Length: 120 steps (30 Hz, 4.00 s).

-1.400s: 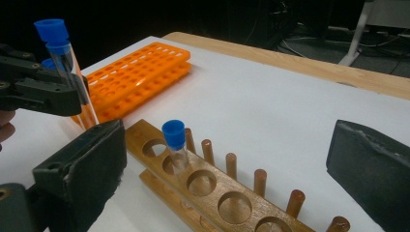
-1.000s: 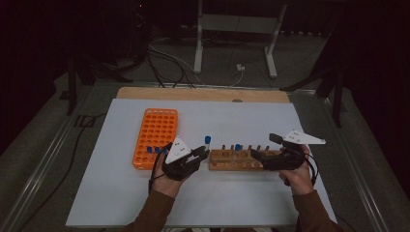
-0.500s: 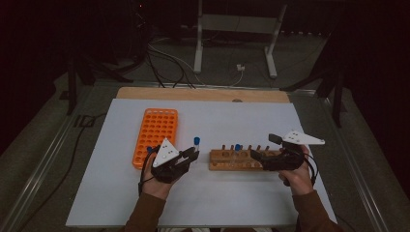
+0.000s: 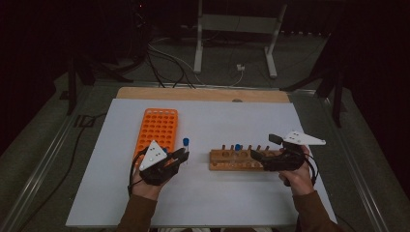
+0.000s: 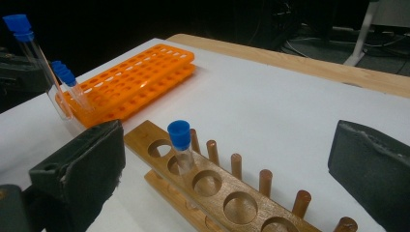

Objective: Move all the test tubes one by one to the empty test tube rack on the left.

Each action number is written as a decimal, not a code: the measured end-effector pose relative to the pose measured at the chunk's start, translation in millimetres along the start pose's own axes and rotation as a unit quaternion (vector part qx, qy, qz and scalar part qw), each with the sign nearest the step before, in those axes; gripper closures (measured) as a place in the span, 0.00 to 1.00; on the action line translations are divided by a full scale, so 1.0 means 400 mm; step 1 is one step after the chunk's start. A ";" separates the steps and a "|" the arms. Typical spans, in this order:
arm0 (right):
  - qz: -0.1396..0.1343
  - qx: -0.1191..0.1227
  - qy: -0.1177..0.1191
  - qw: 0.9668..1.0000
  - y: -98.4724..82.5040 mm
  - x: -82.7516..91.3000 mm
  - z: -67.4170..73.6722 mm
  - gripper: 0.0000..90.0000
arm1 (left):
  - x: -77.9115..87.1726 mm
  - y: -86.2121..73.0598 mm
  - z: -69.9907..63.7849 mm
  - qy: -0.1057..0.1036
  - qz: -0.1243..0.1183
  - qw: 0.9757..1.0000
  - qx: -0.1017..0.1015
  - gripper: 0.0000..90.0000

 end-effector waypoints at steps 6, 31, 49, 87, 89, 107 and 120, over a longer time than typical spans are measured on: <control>0.003 0.000 0.001 1.000 -0.002 -0.003 0.001 0.00 | 0.021 0.001 0.014 0.000 -0.006 1.000 0.005 0.87; -0.004 -0.004 0.002 1.000 0.001 0.005 -0.002 0.00 | 0.130 -0.018 0.116 0.033 -0.007 0.999 0.039 0.87; -0.004 -0.001 0.006 1.000 0.001 0.003 0.002 0.00 | 0.180 -0.054 0.189 0.078 -0.021 0.995 0.062 0.87; -0.006 -0.001 0.007 1.000 0.000 0.004 0.004 0.00 | 0.101 -0.166 0.238 0.135 0.087 0.985 0.064 0.87; -0.006 -0.002 0.007 1.000 0.001 0.005 0.004 0.00 | 0.098 -0.171 0.235 0.135 0.100 0.984 0.059 0.87; -0.003 0.002 0.010 1.000 -0.002 0.001 0.008 0.00 | 0.078 -0.186 0.228 0.145 0.145 0.978 0.037 0.87; -0.002 0.003 0.012 1.000 -0.003 -0.001 0.010 0.00 | 0.079 -0.187 0.229 0.141 0.140 0.979 0.049 0.85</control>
Point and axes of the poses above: each handheld gripper's, and its own axes: x roughly backward along the jaws, y roughly out of its top, z roughly to its left, the point moved 5 cm from there along -x, roughly forward along the jaws, and after that the axes turned 5 degrees about z, right-handed, at the moved point
